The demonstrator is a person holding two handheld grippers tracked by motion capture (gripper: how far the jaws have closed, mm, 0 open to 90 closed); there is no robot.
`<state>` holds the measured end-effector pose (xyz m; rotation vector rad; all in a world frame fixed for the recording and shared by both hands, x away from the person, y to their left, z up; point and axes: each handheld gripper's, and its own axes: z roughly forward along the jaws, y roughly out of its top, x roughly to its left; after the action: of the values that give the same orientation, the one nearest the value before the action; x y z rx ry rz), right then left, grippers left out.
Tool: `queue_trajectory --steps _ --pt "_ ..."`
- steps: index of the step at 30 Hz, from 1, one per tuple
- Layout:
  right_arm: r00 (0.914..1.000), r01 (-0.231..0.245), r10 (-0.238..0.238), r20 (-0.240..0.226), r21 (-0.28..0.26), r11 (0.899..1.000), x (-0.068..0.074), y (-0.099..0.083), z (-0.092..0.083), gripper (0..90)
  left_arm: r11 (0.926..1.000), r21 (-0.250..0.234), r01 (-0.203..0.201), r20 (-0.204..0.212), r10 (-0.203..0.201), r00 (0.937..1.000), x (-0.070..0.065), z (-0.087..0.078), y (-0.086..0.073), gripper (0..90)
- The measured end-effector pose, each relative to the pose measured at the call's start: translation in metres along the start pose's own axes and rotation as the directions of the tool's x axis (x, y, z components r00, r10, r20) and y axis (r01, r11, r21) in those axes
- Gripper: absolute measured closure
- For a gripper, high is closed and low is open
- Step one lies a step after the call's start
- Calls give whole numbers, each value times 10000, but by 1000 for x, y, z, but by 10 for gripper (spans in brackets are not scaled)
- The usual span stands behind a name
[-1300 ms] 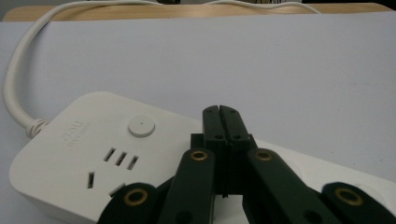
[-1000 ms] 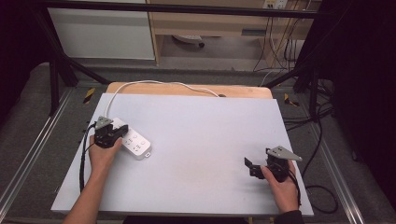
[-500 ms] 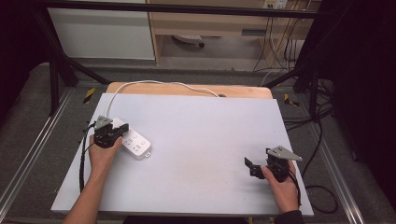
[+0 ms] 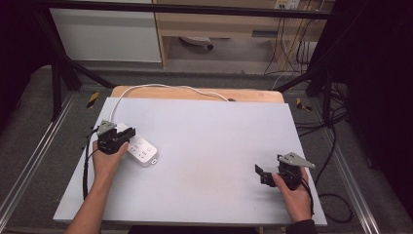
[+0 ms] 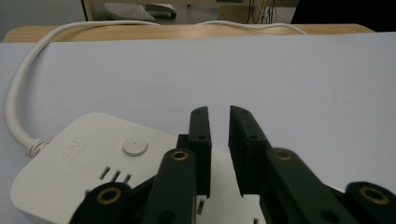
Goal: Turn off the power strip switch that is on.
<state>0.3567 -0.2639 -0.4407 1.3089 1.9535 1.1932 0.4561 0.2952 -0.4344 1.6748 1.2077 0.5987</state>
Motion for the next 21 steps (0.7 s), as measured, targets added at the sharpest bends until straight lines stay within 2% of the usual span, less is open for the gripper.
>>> queue_trajectory --steps 7,14,18,21 --pt "10000 -8 8 4 -7 10000 0 0 0 30 10000 -54 -72 98 72 9999 -3 -3 4 726" --pt "10000 5 -5 16 2 10000 0 0 0 30 9995 -209 -224 330 230 9992 -13 -5 10 666" --pt "10000 20 -20 19 1 10000 -1 0 1 30 9993 -316 -210 506 226 9985 -19 -7 14 606" --pt "10000 2 -2 16 -9 10000 -1 0 0 30 9985 -409 -358 494 378 9981 -26 -9 18 532"
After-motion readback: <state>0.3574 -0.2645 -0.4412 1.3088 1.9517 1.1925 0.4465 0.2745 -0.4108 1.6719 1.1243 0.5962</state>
